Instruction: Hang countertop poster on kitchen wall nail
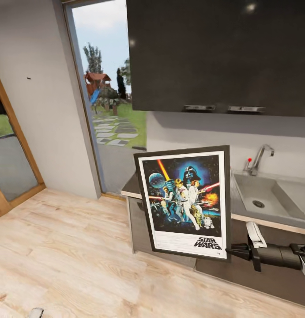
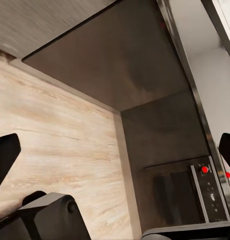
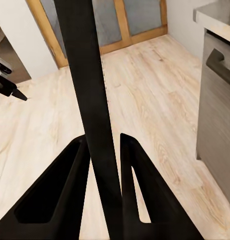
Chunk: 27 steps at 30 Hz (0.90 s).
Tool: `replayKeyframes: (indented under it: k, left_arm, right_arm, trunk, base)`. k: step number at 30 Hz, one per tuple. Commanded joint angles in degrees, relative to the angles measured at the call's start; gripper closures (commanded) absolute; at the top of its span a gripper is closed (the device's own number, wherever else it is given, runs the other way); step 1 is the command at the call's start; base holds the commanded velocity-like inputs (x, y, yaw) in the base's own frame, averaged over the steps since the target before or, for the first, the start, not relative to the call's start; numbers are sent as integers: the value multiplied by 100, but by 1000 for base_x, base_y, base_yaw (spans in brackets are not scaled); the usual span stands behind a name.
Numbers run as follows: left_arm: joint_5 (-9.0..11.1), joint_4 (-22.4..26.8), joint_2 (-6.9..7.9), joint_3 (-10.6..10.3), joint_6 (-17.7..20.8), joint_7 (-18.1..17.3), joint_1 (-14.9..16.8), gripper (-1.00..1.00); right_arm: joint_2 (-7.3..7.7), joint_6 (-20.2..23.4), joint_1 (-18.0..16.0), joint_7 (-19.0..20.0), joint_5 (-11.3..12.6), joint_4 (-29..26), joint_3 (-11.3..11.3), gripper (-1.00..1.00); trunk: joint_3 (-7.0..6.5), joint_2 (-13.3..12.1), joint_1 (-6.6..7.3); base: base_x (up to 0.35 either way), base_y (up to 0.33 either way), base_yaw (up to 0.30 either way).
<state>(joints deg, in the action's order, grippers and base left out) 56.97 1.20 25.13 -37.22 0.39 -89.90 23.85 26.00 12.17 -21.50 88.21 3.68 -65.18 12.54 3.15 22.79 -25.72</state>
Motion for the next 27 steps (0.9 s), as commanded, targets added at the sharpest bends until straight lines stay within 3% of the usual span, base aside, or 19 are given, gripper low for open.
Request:
replayKeyframes:
  k: [1,27]
  left_arm:
    - [43,3,1,-48,5,-10,6,-100]
    - [43,-6,13,-35,5,-10,6,-100]
  right_arm:
    - [2,75,-3,30,11,-3,3,100]
    - [2,75,-3,30,10,-3,-17,100]
  trunk:
    - [16,13,-6]
    - [77,13,-6]
  base:
    - [241,216,263]
    - [195,285,266]
